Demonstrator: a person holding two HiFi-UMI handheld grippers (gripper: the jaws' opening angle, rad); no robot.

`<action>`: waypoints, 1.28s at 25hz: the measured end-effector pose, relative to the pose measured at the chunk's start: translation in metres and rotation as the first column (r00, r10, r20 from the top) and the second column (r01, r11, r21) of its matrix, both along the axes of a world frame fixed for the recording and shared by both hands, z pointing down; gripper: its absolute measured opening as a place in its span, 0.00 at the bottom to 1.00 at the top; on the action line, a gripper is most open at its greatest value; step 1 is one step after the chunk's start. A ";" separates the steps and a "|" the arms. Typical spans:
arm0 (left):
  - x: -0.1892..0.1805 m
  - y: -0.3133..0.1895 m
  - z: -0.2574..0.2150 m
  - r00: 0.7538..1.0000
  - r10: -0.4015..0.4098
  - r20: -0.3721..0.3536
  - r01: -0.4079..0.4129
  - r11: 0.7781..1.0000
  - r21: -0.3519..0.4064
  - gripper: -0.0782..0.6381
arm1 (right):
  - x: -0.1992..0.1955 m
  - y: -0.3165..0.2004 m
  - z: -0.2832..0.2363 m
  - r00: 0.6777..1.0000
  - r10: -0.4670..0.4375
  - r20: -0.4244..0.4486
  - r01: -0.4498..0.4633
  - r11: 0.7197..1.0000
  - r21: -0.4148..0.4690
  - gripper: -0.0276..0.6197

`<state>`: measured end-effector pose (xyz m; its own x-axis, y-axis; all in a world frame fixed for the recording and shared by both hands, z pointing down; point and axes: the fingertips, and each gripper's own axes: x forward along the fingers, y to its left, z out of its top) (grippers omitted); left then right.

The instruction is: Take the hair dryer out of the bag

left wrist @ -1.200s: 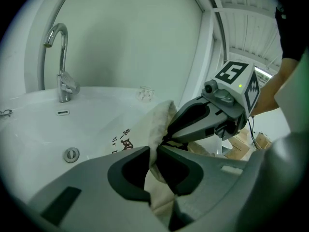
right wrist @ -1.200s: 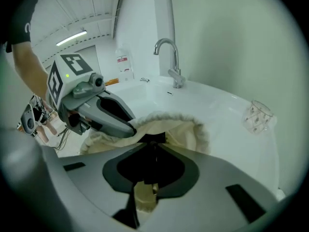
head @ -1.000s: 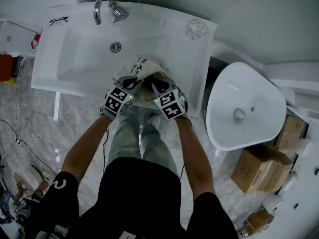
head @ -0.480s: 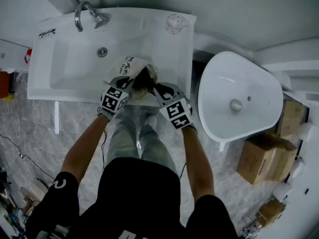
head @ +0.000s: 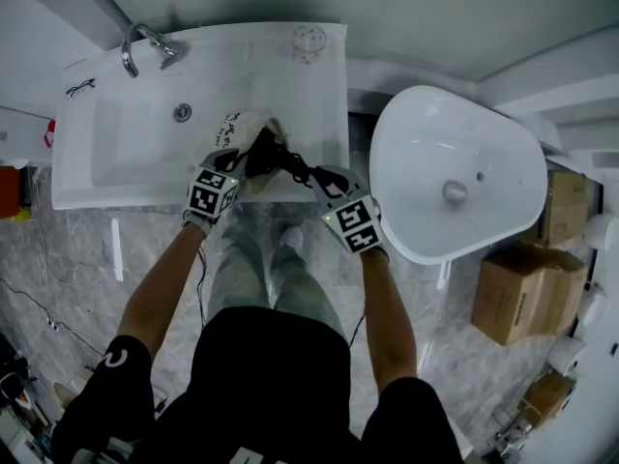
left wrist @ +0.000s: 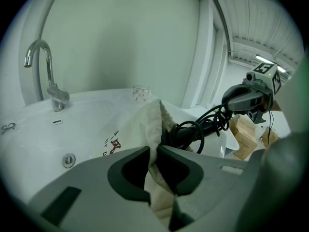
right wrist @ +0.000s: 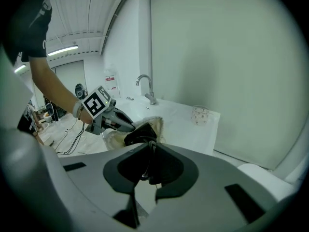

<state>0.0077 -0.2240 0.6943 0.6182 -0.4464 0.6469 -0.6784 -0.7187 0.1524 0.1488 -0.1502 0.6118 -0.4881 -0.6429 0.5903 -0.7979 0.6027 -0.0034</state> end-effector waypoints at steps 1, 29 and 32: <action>0.000 -0.001 -0.002 1.000 -0.004 0.001 0.004 1.000 0.004 0.17 | 0.005 0.003 0.000 1.000 0.013 0.009 -0.013 1.000 0.000 0.10; 0.033 0.023 -0.018 0.996 0.005 0.090 -0.009 0.999 0.045 0.17 | 0.119 0.053 0.056 0.959 0.270 0.089 -0.262 0.960 -0.099 0.13; 0.035 0.023 -0.026 0.995 0.001 0.098 -0.008 0.997 0.073 0.18 | 0.119 0.054 0.057 0.958 0.271 0.092 -0.262 0.959 -0.104 0.13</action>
